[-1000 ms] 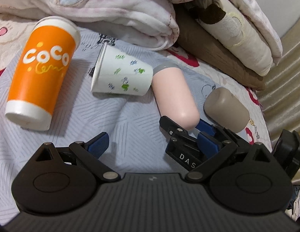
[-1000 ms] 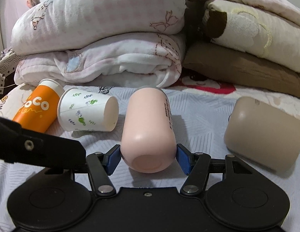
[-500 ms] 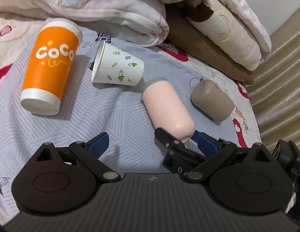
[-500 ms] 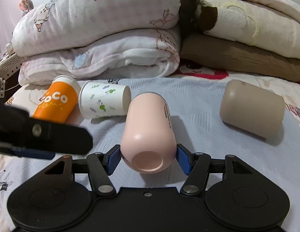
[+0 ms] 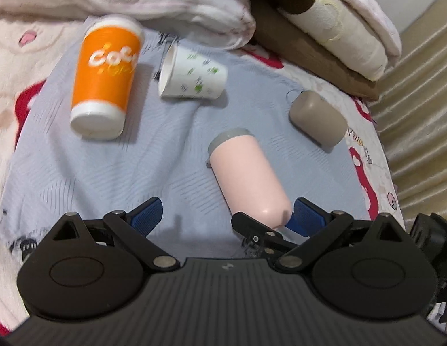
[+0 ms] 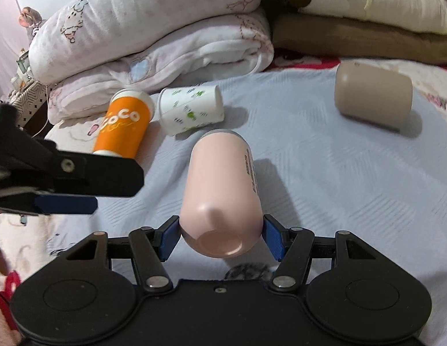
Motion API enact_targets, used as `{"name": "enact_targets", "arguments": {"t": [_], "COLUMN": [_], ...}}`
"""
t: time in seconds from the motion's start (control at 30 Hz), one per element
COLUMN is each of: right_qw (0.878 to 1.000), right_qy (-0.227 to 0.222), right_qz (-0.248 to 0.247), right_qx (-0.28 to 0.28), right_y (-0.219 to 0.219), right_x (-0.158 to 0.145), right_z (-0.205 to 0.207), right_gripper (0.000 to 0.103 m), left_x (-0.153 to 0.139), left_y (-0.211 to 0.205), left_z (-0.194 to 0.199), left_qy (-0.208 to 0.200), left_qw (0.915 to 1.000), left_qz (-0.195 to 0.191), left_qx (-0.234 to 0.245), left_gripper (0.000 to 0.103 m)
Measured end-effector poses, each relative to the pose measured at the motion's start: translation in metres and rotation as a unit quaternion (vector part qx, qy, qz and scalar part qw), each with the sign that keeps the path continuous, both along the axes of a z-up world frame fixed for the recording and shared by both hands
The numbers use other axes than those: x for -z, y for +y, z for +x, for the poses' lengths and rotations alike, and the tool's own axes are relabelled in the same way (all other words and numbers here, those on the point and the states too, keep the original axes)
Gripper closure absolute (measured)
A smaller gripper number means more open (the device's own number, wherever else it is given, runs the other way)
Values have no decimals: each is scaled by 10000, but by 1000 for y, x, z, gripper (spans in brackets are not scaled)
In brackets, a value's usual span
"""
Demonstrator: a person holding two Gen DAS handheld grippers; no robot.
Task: Flip cup upright
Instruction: 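Lift and rotate the tumbler lid-up with the right gripper while the left tool moves alongside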
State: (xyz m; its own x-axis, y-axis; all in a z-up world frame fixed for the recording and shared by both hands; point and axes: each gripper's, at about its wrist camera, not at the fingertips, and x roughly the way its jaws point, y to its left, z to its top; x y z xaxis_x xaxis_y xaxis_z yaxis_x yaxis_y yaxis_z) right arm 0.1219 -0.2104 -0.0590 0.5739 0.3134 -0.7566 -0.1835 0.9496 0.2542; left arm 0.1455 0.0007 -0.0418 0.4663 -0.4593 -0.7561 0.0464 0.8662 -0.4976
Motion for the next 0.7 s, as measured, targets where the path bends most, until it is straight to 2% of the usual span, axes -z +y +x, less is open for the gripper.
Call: {"name": "enact_targets", "arguments": {"t": [0.33, 0.63, 0.7], "right_qw": [9986, 9981, 9976], "right_qy": [413, 538, 527], "right_qz": [339, 236, 300], "right_qx": [-64, -206, -334], "right_y": [10, 17, 15], "right_x": [9, 17, 13], "right_z": [-13, -11, -9], "right_gripper": [36, 35, 25], "left_x": [16, 27, 28], "left_y": [-2, 2, 2], "left_z": [-5, 5, 9], "left_qy": [-20, 15, 7], "left_qw": [9994, 9988, 9985], "left_qz": [-309, -442, -471], "left_qx": [147, 185, 260], "left_gripper": [4, 4, 4]}}
